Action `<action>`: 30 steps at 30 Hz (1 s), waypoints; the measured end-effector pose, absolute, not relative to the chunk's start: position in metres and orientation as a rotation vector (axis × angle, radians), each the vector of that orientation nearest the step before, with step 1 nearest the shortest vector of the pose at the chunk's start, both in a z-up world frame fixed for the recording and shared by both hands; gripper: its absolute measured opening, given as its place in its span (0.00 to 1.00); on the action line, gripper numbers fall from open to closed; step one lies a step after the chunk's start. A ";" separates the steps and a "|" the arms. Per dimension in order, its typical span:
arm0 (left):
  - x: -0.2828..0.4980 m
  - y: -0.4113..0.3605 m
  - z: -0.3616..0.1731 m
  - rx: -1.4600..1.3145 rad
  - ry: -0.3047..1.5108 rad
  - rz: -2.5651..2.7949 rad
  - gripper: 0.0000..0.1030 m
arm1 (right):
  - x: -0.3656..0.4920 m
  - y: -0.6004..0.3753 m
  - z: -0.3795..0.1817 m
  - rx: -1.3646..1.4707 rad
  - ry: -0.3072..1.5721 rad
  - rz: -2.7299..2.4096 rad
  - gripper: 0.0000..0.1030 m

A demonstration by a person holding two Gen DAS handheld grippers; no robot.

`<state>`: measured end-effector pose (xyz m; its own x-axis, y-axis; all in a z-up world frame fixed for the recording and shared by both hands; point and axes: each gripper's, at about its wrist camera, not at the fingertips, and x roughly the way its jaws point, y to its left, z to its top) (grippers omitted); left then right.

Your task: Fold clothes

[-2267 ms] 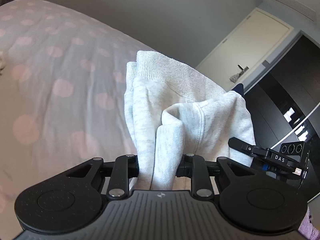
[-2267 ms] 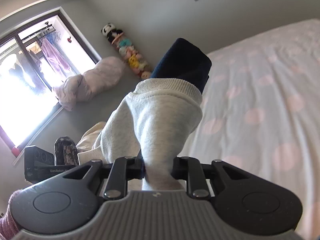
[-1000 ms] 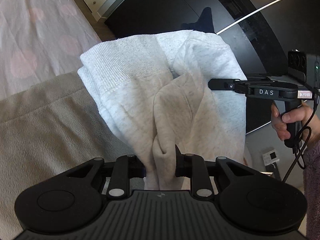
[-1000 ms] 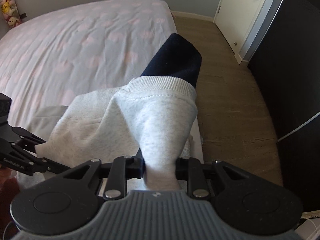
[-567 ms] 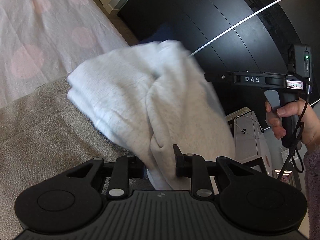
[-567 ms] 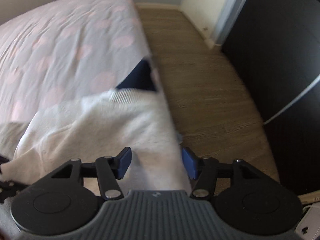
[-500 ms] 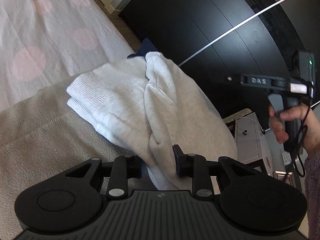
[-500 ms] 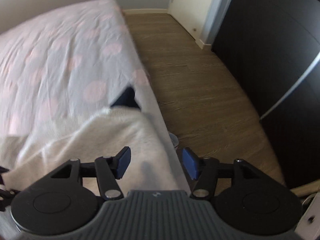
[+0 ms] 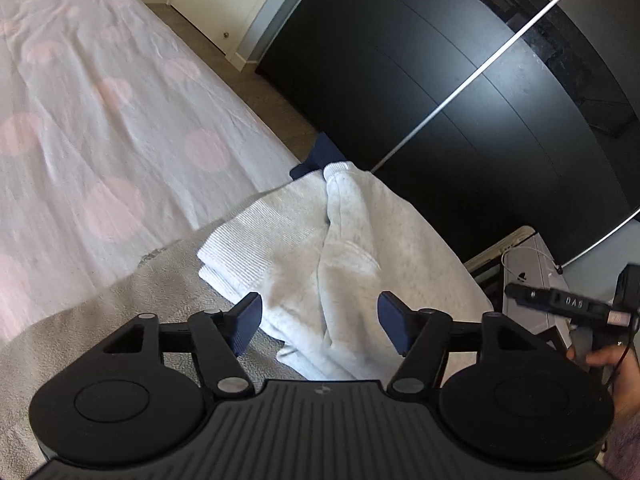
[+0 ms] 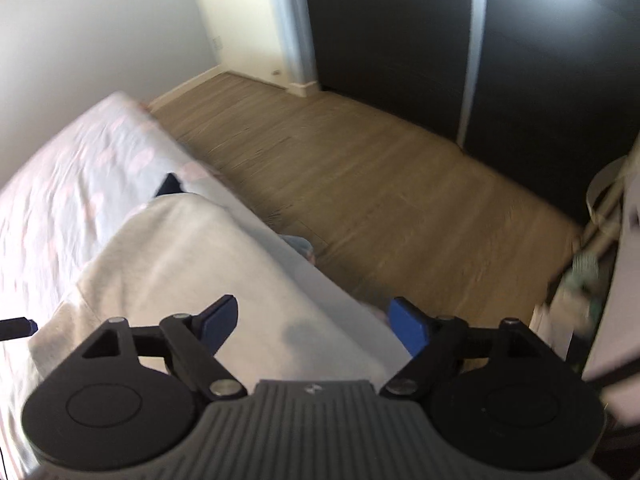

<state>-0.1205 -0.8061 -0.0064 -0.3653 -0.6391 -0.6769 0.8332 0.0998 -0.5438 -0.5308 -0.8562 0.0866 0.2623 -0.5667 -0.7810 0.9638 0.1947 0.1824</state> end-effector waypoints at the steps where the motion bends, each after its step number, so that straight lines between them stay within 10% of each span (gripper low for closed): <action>1: -0.123 -0.808 -0.007 0.246 1.167 -1.569 0.61 | -0.542 -0.854 0.076 0.809 0.607 -1.198 0.82; 5: -0.136 -0.813 -0.014 0.319 1.140 -1.577 0.54 | -0.582 -0.845 0.029 1.042 0.413 -1.211 0.82; 7: -0.142 -0.816 -0.019 0.384 1.108 -1.571 0.30 | -0.595 -0.841 0.010 1.144 0.297 -1.175 0.82; 9: -0.146 -0.819 -0.026 0.450 1.083 -1.561 0.22 | -0.593 -0.837 0.001 1.139 0.242 -1.131 0.66; 10: -0.149 -0.820 -0.028 0.482 1.065 -1.562 0.20 | -0.587 -0.837 0.001 1.106 0.251 -1.110 0.42; 13: -0.156 -0.824 -0.036 0.556 1.026 -1.553 0.19 | -0.558 -0.833 0.006 0.974 0.359 -1.122 0.33; 30: -0.158 -0.823 -0.029 0.607 1.024 -1.559 0.16 | -0.488 -0.692 0.048 0.665 0.432 -1.235 0.36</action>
